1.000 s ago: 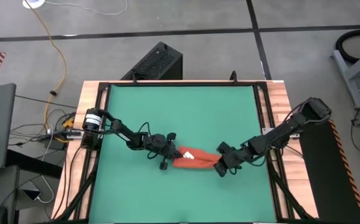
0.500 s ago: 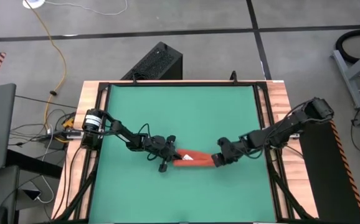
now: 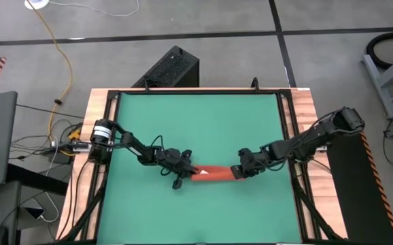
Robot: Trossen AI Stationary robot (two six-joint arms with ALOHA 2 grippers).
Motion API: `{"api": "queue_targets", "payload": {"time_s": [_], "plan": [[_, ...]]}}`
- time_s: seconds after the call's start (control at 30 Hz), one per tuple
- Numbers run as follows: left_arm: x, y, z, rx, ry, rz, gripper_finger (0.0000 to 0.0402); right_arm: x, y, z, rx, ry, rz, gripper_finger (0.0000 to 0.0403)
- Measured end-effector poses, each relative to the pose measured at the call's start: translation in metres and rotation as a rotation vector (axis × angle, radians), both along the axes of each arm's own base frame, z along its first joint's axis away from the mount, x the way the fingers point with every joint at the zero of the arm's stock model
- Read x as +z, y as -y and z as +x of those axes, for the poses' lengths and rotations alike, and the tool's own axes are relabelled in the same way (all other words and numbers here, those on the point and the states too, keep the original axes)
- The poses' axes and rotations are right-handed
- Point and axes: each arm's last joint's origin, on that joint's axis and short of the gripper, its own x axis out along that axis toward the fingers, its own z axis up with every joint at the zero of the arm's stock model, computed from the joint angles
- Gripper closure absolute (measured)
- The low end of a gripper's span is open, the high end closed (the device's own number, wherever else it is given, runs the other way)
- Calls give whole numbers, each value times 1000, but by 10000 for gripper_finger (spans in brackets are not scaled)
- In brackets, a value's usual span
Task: Roll towel
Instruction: Roll the orange towel
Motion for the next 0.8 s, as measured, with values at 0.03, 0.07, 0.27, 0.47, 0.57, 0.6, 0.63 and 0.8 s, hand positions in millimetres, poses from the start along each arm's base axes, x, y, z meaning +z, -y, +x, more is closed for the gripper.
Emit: {"api": "queue_targets", "payload": {"time_s": [0.03, 0.07, 0.27, 0.47, 0.57, 0.6, 0.63, 0.8], "plan": [[0, 0, 0, 1, 5, -1, 401, 0, 1, 0, -4, -6, -2, 372], [1, 0, 0, 2, 10, -3, 401, -1, 2, 0, -6, -11, -7, 373], [1, 0, 0, 12, 15, -11, 401, -1, 6, 0, 2, -5, -40, 373], [15, -1, -1, 58, 4, 2, 401, -1, 6, 0, 11, -8, -48, 374], [30, -3, -3, 102, 16, 46, 401, -2, 6, 0, 13, -9, -51, 373], [35, -4, -4, 118, 9, 69, 401, -2, 6, 0, 14, -8, -53, 372], [39, -5, -6, 132, -3, 93, 401, -2, 6, 0, 19, -7, -56, 372], [57, -8, -16, 220, -52, 230, 401, -2, 6, -1, 45, -3, -73, 372]]}}
